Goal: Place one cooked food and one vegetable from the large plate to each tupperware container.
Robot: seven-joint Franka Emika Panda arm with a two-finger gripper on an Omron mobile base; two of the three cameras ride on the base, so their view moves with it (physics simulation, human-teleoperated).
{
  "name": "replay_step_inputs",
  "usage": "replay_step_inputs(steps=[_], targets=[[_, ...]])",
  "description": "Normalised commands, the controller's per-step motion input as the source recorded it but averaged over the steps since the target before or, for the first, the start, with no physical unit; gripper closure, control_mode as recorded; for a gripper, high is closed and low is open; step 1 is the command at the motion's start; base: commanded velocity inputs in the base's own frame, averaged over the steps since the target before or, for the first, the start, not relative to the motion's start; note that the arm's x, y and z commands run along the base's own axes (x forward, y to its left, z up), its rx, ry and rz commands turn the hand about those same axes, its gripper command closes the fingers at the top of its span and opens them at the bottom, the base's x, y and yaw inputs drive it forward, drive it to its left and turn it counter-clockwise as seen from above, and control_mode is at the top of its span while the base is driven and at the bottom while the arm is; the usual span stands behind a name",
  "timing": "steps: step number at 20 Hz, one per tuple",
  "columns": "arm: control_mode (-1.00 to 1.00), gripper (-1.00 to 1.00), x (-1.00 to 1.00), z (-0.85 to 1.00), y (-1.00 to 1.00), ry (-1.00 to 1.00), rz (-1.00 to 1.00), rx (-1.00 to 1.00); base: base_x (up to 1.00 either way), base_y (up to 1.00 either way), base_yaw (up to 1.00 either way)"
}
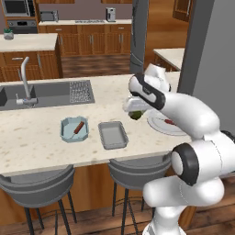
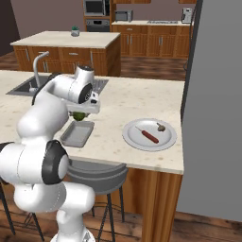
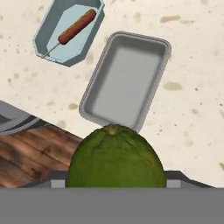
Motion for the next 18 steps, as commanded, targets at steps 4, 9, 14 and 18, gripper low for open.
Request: replay_step_inputs(steps=[4,9,14,18], targets=[[-1.00,1.00,0.33,-0.33,1.00,-0.14,0.00,0.07,0.00,0.00,0.00],[-1.00,1.00,0.61,0.01,1.00,-0.01,0.00,-0.06,0.00,0.00,0.00],[-1.00,1.00,0.48,0.00,1.00,0.00,-0.03,-0.20,0.00,0.00,0.00],[-1.00,1.00,0.41,-0.08,1.00,0.00,-0.03,-0.14,0.00,0.00,0.00]])
